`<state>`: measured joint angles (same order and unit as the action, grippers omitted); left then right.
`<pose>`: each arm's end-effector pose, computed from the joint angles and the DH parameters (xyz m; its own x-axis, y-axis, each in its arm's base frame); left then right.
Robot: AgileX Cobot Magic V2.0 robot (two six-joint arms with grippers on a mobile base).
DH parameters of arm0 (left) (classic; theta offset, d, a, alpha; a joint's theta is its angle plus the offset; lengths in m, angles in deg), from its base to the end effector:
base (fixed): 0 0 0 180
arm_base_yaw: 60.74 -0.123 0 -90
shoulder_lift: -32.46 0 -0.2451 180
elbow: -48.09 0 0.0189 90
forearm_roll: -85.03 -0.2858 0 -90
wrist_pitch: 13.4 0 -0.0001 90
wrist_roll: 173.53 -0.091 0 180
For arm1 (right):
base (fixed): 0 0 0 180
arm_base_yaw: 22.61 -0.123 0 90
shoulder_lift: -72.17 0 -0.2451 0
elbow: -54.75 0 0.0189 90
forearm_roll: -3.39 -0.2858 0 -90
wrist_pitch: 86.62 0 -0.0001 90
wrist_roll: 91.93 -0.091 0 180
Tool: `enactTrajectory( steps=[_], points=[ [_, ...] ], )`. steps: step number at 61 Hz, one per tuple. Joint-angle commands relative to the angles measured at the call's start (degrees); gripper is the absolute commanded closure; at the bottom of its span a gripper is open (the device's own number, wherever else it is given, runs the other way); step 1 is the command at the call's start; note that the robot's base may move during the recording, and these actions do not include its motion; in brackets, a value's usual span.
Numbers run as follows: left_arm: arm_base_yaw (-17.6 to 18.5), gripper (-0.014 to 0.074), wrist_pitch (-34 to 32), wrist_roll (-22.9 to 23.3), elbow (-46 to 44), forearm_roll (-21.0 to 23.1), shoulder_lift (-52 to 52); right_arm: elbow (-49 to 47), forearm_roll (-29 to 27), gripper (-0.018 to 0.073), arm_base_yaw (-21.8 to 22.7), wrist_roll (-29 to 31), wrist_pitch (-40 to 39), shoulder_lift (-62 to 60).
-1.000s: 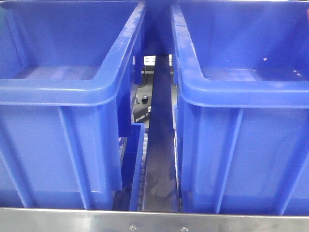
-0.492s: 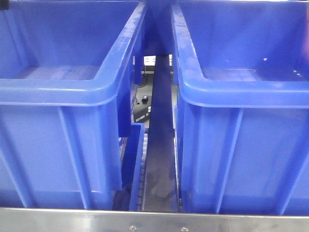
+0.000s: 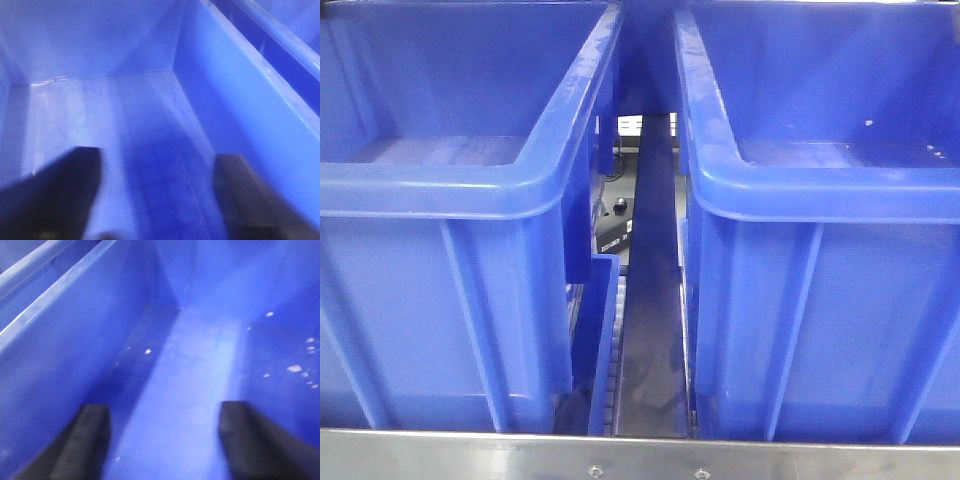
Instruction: Sort and place red and blue blocks on shelf
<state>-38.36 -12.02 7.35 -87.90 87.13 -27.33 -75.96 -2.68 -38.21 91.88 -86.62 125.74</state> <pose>0.2279 -0.0939 0.2611 -0.2616 0.0515 -0.9638 0.3684 0.9283 -0.0504 0.2177 0.0608 0.2547 -0.2248 -0.0218 -0.9742 -0.2603 0.9648 0.0384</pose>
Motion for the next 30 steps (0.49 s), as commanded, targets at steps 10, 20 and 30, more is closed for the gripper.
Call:
enactTrajectory(
  steps=[10,20,30],
  points=[
    [0.5,0.046,-4.7,0.1,-2.1,0.3,3.9,-2.2,-0.1,0.0484,4.3,0.4,-4.0,-3.7],
    [0.0,0.047,-2.3,0.1,-2.1,0.6,5.1,-2.2,-2.4,0.0512,5.3,0.4,-1.3,-5.5],
    [-4.4,0.047,-0.2,0.1,-1.2,0.6,8.4,-1.1,-2.7,0.0509,5.4,0.5,-0.9,-9.9]
  ],
)
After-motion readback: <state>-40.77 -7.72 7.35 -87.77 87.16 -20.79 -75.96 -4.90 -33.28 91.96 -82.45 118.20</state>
